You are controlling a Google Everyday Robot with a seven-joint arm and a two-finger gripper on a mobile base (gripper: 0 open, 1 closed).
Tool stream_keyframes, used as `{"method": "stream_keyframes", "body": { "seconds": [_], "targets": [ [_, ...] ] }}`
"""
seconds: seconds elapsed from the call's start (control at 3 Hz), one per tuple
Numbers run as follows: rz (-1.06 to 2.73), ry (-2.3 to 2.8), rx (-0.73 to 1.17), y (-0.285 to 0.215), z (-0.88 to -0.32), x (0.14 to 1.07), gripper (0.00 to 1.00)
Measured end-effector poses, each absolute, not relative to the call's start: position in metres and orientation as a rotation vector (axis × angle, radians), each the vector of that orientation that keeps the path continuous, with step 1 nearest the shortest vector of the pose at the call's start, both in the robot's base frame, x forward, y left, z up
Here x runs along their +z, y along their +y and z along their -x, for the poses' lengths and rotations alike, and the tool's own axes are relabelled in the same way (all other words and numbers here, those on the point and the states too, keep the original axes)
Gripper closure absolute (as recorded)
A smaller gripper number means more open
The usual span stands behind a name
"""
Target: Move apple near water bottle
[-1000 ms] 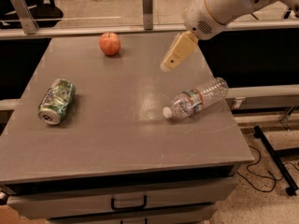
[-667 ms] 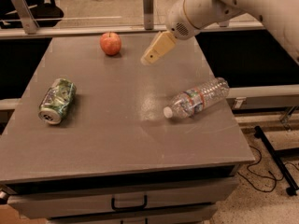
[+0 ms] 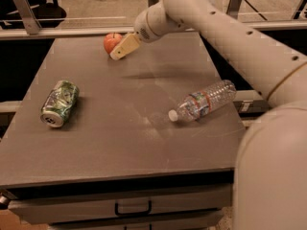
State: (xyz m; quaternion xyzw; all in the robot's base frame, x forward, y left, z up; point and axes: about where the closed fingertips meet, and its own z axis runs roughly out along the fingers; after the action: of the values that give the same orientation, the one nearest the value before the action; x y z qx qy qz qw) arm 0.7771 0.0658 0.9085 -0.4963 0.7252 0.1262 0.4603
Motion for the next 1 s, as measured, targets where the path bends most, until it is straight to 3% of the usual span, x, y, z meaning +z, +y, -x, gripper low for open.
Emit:
{"method": "stream_keyframes", "body": {
  "seconds": [0.33, 1.0],
  "targets": [
    [1.165, 1.818, 0.342, 0.101, -0.811, 0.891, 0.00],
    [1.108, 1.868, 0.384, 0.133, -0.835, 0.872, 0.41]
  ]
}}
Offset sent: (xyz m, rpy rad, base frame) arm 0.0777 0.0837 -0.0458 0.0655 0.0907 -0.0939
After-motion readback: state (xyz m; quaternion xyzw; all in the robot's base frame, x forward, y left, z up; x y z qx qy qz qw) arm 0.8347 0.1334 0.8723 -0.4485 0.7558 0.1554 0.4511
